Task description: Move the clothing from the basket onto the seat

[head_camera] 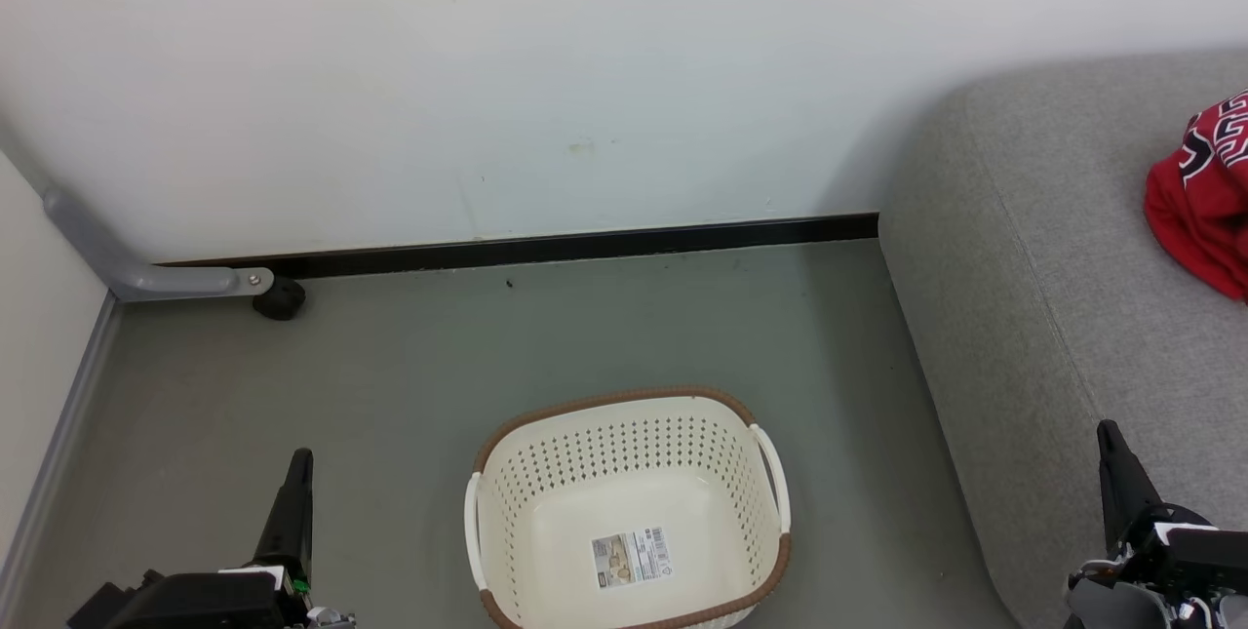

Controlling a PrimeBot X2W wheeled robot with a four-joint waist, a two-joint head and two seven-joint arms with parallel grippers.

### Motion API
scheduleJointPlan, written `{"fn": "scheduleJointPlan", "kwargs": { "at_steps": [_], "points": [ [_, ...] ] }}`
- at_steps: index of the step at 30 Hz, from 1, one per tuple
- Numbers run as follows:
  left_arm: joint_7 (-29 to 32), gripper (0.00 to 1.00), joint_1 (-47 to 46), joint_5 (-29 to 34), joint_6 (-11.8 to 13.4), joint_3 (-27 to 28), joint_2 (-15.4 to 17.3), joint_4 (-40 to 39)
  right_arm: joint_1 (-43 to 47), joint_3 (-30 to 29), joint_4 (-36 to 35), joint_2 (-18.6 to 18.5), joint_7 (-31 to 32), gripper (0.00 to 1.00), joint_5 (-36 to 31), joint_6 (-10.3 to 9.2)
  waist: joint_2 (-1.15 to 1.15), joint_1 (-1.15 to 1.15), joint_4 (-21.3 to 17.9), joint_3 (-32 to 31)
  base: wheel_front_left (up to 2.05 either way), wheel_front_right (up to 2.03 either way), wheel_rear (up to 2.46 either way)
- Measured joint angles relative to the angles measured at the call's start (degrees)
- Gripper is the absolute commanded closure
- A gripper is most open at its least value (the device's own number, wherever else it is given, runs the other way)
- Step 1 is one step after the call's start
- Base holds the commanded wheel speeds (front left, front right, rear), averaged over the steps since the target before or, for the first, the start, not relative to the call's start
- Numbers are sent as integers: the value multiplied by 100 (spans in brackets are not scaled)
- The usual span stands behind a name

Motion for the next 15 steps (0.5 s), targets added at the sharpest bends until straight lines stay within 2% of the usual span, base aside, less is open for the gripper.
{"fn": "scheduleJointPlan", "kwargs": {
  "at_steps": [15],
  "points": [
    [0, 100, 0, -1, 0, 0, -1, -7, 0, 0, -2, 1, 0, 100, 1, 1, 0, 0, 0, 0, 0, 0, 0]
  ]
}}
